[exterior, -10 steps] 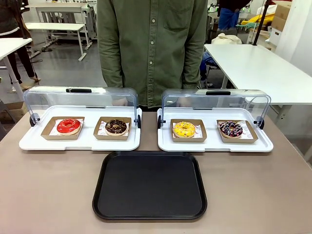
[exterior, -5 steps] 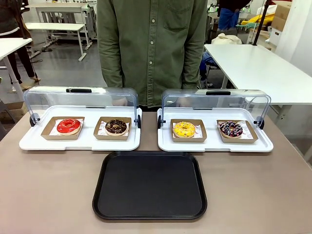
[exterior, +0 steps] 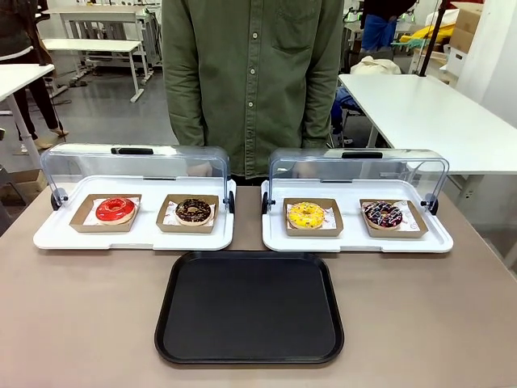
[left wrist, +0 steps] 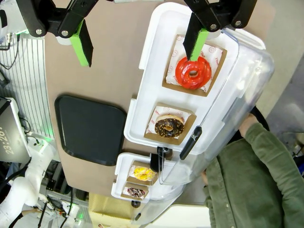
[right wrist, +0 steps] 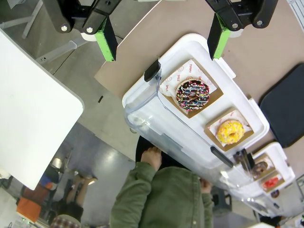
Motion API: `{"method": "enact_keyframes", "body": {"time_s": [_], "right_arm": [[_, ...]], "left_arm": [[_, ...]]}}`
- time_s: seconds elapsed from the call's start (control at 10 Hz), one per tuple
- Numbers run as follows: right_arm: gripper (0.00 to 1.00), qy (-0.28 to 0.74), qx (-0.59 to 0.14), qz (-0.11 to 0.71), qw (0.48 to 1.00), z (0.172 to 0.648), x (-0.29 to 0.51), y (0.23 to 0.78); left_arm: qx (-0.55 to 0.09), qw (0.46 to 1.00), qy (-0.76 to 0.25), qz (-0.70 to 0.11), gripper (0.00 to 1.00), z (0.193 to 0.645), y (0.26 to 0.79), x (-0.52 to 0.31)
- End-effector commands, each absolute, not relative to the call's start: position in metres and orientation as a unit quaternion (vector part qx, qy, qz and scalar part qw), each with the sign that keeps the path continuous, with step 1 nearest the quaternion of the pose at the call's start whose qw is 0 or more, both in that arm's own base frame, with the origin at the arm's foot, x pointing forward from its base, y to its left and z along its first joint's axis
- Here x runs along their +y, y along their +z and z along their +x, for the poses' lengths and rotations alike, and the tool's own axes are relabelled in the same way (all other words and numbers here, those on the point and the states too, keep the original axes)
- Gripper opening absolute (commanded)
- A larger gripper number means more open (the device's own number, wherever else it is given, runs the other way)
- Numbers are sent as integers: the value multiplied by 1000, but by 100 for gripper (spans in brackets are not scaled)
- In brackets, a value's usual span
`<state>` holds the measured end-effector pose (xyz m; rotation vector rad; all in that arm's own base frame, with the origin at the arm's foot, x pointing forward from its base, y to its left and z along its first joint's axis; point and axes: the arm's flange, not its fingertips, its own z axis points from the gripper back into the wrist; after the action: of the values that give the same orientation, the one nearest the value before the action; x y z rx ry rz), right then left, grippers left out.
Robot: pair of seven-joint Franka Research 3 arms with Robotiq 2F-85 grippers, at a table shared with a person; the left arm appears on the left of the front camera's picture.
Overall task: Move the third donut from the left to the tray.
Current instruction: Pick up the Paper togo box containing the Donut indicated by the person and place it on the Handle tray.
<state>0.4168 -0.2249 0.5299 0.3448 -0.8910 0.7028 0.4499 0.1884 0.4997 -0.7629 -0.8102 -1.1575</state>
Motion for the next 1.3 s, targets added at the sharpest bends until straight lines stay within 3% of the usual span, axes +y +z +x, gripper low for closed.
{"method": "enact_keyframes", "body": {"time_s": [0.0, 1.2], "right_arm": [[100, 338, -435, 163, 818, 419, -226, 529], [100, 338, -435, 163, 818, 419, -226, 529]], "left_arm": [[-364, 694, -519, -341, 100, 450, 500, 189], [-364, 694, -519, -341, 100, 450, 500, 189]]}}
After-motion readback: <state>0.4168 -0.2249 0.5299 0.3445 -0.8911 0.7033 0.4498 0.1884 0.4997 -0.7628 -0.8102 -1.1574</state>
